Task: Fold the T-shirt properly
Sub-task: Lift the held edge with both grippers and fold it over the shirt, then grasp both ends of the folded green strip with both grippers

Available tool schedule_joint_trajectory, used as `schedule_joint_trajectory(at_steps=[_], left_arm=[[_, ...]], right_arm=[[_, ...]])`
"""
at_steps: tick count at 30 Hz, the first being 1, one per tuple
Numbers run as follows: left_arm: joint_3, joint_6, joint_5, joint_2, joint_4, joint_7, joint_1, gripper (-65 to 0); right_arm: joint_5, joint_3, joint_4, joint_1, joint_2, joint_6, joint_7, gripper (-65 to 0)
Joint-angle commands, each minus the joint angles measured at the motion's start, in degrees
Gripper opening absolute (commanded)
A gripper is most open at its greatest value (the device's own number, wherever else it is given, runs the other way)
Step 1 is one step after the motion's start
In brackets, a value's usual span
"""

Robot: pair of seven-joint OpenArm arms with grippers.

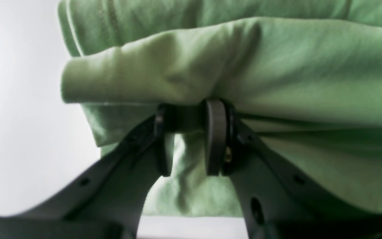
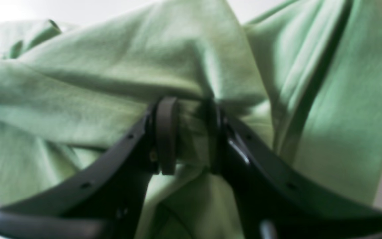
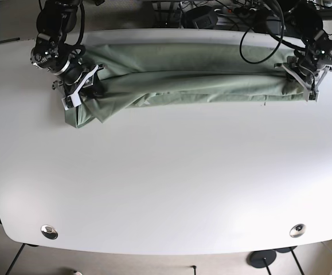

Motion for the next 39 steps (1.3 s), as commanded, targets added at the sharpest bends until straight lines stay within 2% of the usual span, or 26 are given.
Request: schedule_joint_trajectory(at_steps=[1, 3, 7, 10, 13, 15, 20, 22, 23, 27, 29, 31, 34, 39], left_arm=[[0.24, 0.12, 0.96, -0.24, -4.18, 0.58, -3.58, -52.5], [0.33, 0.12, 0.96, -1.03, -9.1, 0.58, -8.15, -52.4], [5.07, 0.12, 0.79, -2.52, -12.27, 0.58, -11.66, -52.4], [5.43, 0.12, 0.52, -2.43, -7.87, 1.02, -11.84, -52.4], [4.99, 0.12, 0.0, -2.35, -1.72, 5.07, -11.84, -52.2], [4.9, 0.12, -3.52, -2.7, 1.27, 7.71, -11.93, -48.8], [0.59, 0.12, -16.71, -7.97, 3.73, 8.58, -11.66, -23.1], [-1.08, 0.12, -21.54, -10.0, 1.18, 8.58, -11.58, -20.1], [-1.78, 0.12, -25.67, -12.54, -2.42, 8.58, -11.58, -20.0], [-1.96, 0.12, -36.22, -19.58, -17.81, 8.32, -11.84, -19.9], [-1.96, 0.12, -38.42, -21.34, -22.73, 8.32, -11.84, -19.9], [-1.96, 0.12, -38.51, -21.78, -25.46, 7.79, -11.84, -19.9], [-1.61, 0.12, -38.33, -21.69, -26.33, 5.51, -11.4, -19.7], [0.5, 0.12, -38.33, -20.11, -26.33, 5.42, -9.47, -19.7]], right_arm=[[-2.82, 0.25, -5.07, 2.62, 2.29, -1.29, 0.61, -50.3], [-2.82, 0.25, -9.99, 6.31, 3.87, -1.29, 2.28, -50.1], [-2.82, 0.25, -13.95, 11.06, 5.54, -1.38, 2.9, -50.1], [-2.73, 0.16, -12.1, 11.41, 5.71, -1.38, 2.63, -50.3], [-2.82, 0.07, -10.61, 11.32, 5.45, -1.38, 2.54, -50.3], [-2.82, 0.07, -10.61, 11.32, 5.36, -1.38, 2.54, -50.3], [-2.47, -0.1, -10.78, 11.23, 5.28, -1.38, 2.54, -50.4], [-2.73, -0.1, -10.78, 11.23, 5.28, -1.11, 2.54, -50.4], [-2.73, -0.1, -10.78, 11.23, 5.28, -1.03, 2.54, -50.4], [-2.55, -0.19, -10.87, 11.23, 5.28, -1.11, 2.54, -50.4], [-2.73, -0.19, -10.87, 11.23, 5.28, -1.03, 2.54, -50.4], [-2.73, -0.19, -10.87, 11.23, 5.28, -1.03, 2.54, -50.4], [-2.64, -0.19, -10.87, 11.23, 5.28, -1.11, 2.54, -50.4], [-2.64, -0.19, -10.87, 11.23, 5.28, -1.11, 2.54, -50.4]])
